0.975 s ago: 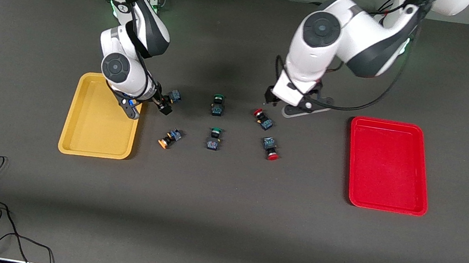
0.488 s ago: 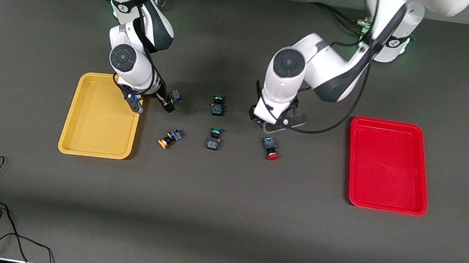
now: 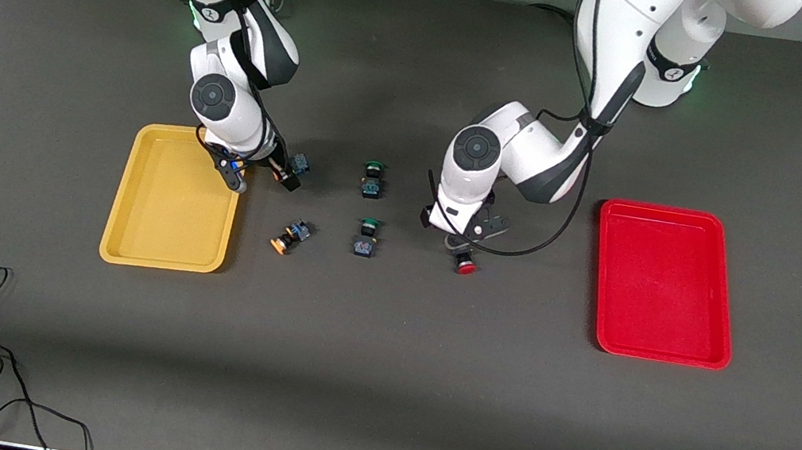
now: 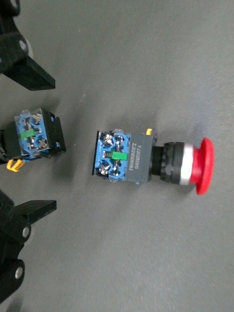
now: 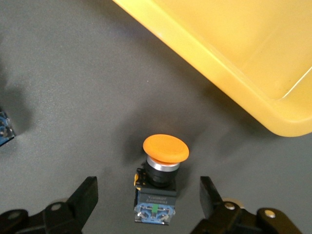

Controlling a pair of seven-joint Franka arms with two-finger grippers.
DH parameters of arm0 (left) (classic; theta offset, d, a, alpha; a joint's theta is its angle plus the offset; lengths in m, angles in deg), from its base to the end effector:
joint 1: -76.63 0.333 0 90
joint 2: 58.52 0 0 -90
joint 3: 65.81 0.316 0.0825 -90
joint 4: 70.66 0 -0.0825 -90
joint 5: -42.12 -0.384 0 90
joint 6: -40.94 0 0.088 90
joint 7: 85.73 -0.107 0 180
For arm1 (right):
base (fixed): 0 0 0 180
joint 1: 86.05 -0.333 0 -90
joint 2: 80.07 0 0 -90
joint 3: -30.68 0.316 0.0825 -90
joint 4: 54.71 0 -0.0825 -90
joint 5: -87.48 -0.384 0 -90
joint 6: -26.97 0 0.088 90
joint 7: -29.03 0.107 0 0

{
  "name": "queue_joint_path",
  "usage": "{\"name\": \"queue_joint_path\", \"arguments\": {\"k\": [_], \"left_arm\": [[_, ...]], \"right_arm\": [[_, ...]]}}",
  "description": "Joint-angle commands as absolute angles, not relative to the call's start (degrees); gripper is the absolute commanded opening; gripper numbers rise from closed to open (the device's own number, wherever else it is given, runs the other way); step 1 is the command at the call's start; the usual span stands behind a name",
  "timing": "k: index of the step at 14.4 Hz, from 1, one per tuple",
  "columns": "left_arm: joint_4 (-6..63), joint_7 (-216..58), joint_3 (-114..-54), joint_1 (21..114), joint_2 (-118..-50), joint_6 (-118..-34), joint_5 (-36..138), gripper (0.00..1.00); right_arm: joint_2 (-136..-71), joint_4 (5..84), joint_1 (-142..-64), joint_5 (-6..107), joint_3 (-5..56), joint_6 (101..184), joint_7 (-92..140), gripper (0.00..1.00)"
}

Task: Place red and yellow buttons in trays
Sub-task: 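Grasp the orange button with the right gripper while the left grasps red, then carry the orange button to the yellow tray while the left carries red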

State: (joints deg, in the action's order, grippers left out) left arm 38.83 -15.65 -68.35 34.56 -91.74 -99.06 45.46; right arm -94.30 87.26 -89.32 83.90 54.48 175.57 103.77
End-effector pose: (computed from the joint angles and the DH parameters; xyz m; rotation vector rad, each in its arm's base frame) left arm 0.4444 -0.4371 0.1859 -3.0363 -0.7700 0.1202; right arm 0.4100 0.2179 0.1933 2.8168 -1.3485 -0.2699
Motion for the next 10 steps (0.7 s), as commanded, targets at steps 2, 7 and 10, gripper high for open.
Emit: {"name": "queue_joint_path", "arguments": {"k": [2, 7, 10], "left_arm": [[38.41, -12.36, -67.39, 32.6, -91.83, -97.76, 45.63, 0.75], [37.8, -11.55, -67.39, 32.69, -91.74, -96.43, 45.72, 0.17], [35.79, -12.17, -67.39, 33.91, -91.13, -93.12, 45.72, 0.17]], "right_arm": [[-96.68, 87.76, -89.66, 84.49, 54.59, 179.45, 104.96, 0.86], [-98.0, 87.76, -89.74, 84.58, 54.59, 180.6, 104.88, 0.62], [-97.92, 87.76, -89.74, 84.58, 54.59, 180.6, 104.79, 0.31]]}}
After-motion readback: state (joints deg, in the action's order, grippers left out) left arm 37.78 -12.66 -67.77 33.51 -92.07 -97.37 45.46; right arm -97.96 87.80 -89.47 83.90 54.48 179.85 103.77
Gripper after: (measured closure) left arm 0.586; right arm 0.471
